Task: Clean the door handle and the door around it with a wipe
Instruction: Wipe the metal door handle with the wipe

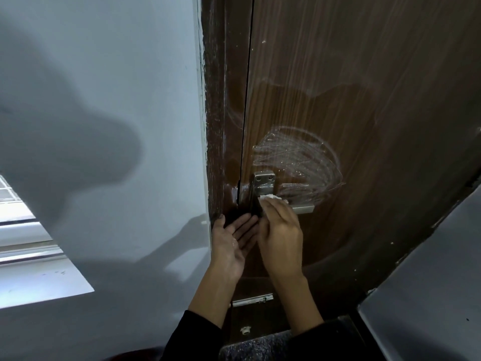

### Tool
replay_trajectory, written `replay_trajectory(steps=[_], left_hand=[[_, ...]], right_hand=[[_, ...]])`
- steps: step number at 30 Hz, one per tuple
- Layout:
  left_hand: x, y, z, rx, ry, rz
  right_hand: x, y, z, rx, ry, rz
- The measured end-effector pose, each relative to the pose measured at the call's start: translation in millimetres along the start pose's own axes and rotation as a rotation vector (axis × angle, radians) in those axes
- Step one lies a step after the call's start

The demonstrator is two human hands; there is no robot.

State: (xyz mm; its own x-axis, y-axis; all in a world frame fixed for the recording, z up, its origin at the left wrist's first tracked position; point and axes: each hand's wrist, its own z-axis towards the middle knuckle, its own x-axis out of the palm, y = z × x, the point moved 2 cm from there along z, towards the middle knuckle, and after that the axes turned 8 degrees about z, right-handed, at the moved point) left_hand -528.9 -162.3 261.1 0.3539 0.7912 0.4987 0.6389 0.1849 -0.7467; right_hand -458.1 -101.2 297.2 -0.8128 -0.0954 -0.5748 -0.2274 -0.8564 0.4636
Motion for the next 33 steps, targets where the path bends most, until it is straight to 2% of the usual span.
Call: replay_trajectory(steps=[4,6,8,10,16,18,20,21,23,24,26,28,30,33], left_hand=[[2,-1,-1,-0.015,-0.022,-0.002],[1,-1,-1,-0.009,-0.012,0.011],[-3,-1,0,0.006,-0.009,0.012],[-6,-1,0,0.026,-0.011,0.013],[-1,-3,-3,0.093,-0.035,0.051],[0,-4,-4,0.113,-0.033,0.086],[-1,-7,-4,0.172,-0.029,0.156],[-1,-8,-4,0.218,-0.040,0.197],[2,-12,-6,0.327,-0.075,0.270],[4,-13,-8,0.391,-0.088,0.304],[8,-12,-12,0.549,-0.104,0.391],[12,-11,-16,0.700,-0.108,0.494],[15,-9,-17,0.775,-0.093,0.562],[19,-6,-17,0.817,-0.056,0.577]], right_hand=[[5,13,0,-0.197,0.170,-0.094],[1,5,-5,-0.232,0.098,-0.081],[-4,-5,-11,-0.170,-0.006,0.014],[-4,-7,-8,-0.081,-0.022,0.082],[6,9,-4,-0.154,0.166,0.132],[7,-2,-22,-0.120,0.136,0.179],[6,-15,-45,0.030,-0.095,0.263],[5,-21,-52,0.195,-0.254,0.378],[9,-29,-51,0.649,-0.481,0.761],[15,-31,-47,0.871,-0.495,1.003],[26,-32,-34,1.129,-0.376,1.446],[29,-24,-23,1.174,-0.211,1.725],[29,-18,-18,1.181,-0.110,1.867],[26,-18,-19,1.231,-0.063,2.017]])
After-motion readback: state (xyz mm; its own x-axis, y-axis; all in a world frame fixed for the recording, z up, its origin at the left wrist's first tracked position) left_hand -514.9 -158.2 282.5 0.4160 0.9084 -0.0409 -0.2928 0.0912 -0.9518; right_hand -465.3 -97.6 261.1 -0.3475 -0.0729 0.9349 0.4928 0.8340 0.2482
